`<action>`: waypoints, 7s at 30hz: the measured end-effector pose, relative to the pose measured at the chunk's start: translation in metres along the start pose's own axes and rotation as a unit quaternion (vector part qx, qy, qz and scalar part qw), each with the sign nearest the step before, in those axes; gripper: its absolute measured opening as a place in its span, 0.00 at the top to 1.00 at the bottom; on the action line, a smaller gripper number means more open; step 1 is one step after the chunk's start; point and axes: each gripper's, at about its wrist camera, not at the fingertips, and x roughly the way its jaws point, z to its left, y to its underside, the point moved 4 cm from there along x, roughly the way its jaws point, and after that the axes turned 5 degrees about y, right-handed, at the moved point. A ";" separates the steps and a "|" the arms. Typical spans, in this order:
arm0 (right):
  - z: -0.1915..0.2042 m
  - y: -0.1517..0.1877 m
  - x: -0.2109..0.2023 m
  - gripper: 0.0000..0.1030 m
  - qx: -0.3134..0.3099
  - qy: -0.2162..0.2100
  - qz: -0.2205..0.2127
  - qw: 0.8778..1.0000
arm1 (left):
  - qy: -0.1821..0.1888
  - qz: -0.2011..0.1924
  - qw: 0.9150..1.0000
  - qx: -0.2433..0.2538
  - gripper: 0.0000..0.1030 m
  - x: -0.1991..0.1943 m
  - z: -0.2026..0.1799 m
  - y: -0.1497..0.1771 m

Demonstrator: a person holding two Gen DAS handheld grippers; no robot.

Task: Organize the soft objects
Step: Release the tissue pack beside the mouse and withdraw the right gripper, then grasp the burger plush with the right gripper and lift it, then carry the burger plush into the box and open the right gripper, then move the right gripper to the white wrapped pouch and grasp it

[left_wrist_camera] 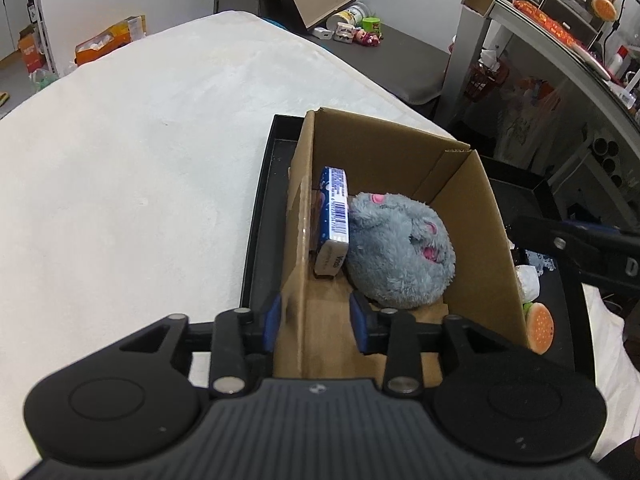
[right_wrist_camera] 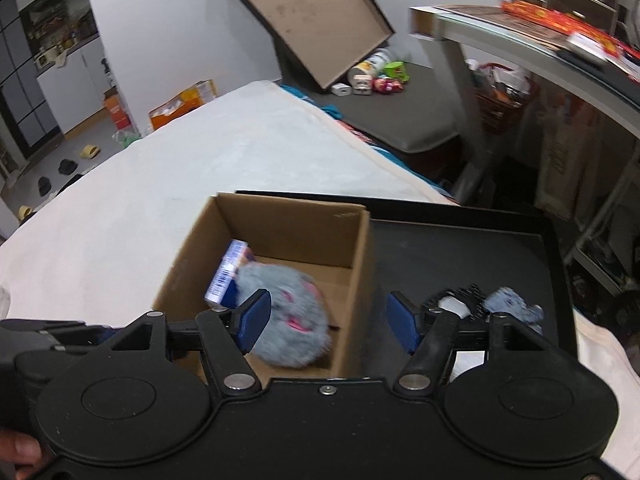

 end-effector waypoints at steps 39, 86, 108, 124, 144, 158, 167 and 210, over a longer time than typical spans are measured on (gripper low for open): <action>-0.127 0.099 0.026 0.28 0.091 0.028 0.066 0.993 | -0.112 0.041 0.992 0.044 0.09 0.019 -0.048 -0.001; -0.093 0.060 0.016 0.63 0.081 0.022 0.048 0.995 | -0.083 0.009 0.996 0.025 0.01 0.002 -0.034 -0.005; -0.037 0.003 -0.001 0.63 0.046 0.003 0.015 0.999 | 0.003 -0.012 1.000 0.020 0.24 0.003 -0.008 -0.008; 0.009 -0.021 0.023 0.63 0.010 -0.017 0.017 1.000 | 0.018 -0.007 1.000 0.000 0.82 0.016 0.012 -0.007; 0.009 -0.019 0.034 0.55 0.014 -0.016 0.032 0.999 | 0.003 -0.010 1.000 -0.001 0.85 0.016 0.013 -0.005; -0.027 0.001 0.021 0.55 0.040 -0.003 0.035 0.999 | -0.029 -0.011 1.000 0.000 0.81 0.011 -0.001 -0.008; -0.059 0.022 0.015 0.55 0.063 0.006 0.039 0.997 | -0.054 -0.006 0.999 -0.007 0.59 0.010 -0.010 -0.009; -0.103 0.065 0.083 0.65 0.077 0.024 0.121 0.989 | -0.099 0.034 0.994 0.033 0.16 0.034 -0.042 -0.007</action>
